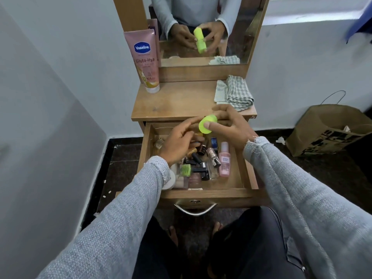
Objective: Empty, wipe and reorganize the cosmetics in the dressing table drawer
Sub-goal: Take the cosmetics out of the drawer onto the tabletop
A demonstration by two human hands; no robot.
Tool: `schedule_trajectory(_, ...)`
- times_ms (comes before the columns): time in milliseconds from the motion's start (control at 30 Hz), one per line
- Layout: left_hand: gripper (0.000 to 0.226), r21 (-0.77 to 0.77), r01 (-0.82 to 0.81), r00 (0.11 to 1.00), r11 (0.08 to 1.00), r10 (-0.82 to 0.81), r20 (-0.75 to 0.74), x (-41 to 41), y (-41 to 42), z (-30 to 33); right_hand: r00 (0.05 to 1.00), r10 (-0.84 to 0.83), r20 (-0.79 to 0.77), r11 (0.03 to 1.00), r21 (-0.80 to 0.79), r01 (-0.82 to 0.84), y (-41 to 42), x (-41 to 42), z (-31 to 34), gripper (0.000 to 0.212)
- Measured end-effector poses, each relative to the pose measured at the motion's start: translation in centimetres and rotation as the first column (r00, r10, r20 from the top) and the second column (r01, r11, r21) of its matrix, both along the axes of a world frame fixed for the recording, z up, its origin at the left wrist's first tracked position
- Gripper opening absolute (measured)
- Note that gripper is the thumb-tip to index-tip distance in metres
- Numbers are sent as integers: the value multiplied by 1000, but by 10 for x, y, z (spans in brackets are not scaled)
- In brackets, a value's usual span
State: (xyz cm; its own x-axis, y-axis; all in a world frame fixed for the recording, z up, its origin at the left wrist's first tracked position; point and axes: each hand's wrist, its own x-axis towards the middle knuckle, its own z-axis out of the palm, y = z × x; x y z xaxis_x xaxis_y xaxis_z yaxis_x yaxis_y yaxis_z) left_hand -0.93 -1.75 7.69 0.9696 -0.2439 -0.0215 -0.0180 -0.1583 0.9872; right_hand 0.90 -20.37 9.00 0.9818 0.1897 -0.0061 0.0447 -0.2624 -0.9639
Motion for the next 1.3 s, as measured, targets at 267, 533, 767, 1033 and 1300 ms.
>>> schedule_trajectory(267,40,253,-252,892,934,124,434,50,-10,15,977,-19,-214,942,323,89,20,34,14,38)
schedule_trajectory(533,43,342,-362,901,867,231,367,149,-16,19,961,-266,-78,945,178,276,14,71,19,17)
schedule_trajectory(767,39,364,-360,907,859,229,354,195,-32,9,965,-259,45,966,-11,260,-8,64,-7,10)
schedule_trajectory(1033,38,334,-337,909,880,212,360,208,-44,2,992,-52,114,967,-242,79,-25,48,-17,4)
schedule_trajectory(1300,46,266,-331,924,905,254,286,185,-35,-2,864,445,-236,244,-896,-371,-29,40,-39,43)
